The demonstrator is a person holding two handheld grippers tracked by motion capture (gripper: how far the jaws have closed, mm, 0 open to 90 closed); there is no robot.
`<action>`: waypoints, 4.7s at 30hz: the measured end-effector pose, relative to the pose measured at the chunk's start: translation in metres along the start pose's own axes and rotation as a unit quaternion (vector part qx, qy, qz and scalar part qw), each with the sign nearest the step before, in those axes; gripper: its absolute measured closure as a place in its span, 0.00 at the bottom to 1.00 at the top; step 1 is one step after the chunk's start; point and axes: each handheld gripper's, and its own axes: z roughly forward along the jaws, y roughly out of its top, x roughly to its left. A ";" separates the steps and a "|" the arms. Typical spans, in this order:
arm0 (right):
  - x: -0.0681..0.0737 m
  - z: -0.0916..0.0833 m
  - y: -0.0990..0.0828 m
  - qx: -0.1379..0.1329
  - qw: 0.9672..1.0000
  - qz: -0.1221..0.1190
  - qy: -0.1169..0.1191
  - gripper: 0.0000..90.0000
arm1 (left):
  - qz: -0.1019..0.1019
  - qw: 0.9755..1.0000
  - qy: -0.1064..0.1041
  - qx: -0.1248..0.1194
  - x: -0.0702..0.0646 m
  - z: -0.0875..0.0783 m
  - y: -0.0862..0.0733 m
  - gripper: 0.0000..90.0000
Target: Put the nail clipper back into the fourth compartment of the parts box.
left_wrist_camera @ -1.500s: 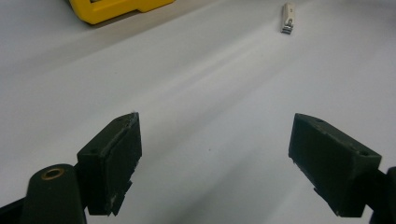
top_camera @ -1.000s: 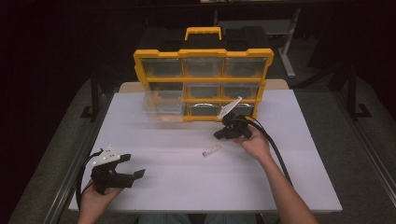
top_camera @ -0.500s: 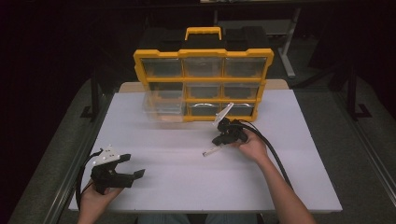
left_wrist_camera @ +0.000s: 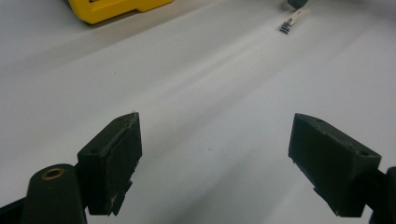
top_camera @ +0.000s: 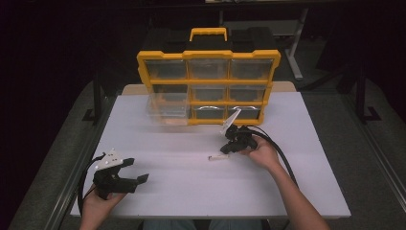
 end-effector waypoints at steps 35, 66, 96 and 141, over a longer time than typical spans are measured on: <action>0.012 -0.015 -0.014 -0.072 0.997 -0.001 0.014 0.86 | 0.005 1.000 0.000 0.006 -0.001 -0.001 0.001 0.19; 0.040 0.010 -0.001 -0.062 0.998 0.013 -0.029 0.70 | 0.004 1.000 -0.001 0.002 -0.002 0.000 0.000 0.19; 0.033 0.018 0.000 -0.065 0.998 0.008 -0.014 0.84 | 0.003 1.000 -0.001 0.003 -0.002 -0.001 0.000 0.19; 0.011 -0.077 0.026 -0.142 0.989 -0.016 0.043 0.84 | 0.004 1.000 -0.002 -0.003 -0.001 -0.003 0.001 0.19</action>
